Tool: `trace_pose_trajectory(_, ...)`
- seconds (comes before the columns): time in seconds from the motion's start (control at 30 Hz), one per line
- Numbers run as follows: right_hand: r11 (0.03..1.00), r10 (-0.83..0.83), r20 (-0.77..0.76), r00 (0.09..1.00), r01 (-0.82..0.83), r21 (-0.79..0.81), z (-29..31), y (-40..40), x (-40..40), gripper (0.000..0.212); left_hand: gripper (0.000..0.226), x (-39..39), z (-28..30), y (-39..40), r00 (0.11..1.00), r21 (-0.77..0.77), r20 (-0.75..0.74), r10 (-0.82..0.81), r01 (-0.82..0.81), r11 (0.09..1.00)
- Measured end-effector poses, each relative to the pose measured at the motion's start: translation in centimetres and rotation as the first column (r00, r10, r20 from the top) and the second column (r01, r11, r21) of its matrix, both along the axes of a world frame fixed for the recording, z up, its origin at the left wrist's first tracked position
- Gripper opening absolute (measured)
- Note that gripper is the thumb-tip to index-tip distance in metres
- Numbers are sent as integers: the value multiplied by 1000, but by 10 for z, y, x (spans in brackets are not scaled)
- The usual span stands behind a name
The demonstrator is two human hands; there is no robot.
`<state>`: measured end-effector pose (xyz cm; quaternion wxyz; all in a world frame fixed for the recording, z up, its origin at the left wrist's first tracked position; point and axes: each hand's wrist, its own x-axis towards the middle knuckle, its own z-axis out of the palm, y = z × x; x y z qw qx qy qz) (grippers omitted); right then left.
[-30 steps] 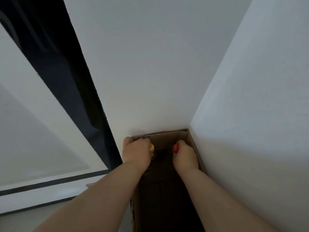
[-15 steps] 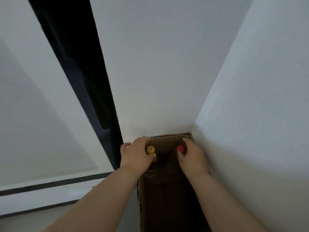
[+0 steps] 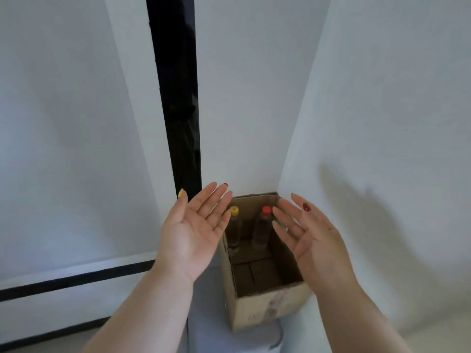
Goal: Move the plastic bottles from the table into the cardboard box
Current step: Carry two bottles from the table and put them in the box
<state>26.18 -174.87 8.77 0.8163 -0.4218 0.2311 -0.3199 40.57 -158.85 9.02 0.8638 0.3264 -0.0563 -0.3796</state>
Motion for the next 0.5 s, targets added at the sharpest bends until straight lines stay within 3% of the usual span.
trace_pose_trajectory(0.1,1000,28,86,996,-27,-13,20,35,-41,36,63,-42,16,38,997,-72,72,3,2,997)
trace_pose_trajectory(0.33,987,131,189,973,-110,-117,51,132,-161,50,67,-167,43,153,929,-51,364,68,-53,997)
trace_pose_trajectory(0.5,964,187,149,971,-152,-217,68,218,-252,39,64,-267,59,241,853,17,513,97,-123,992)
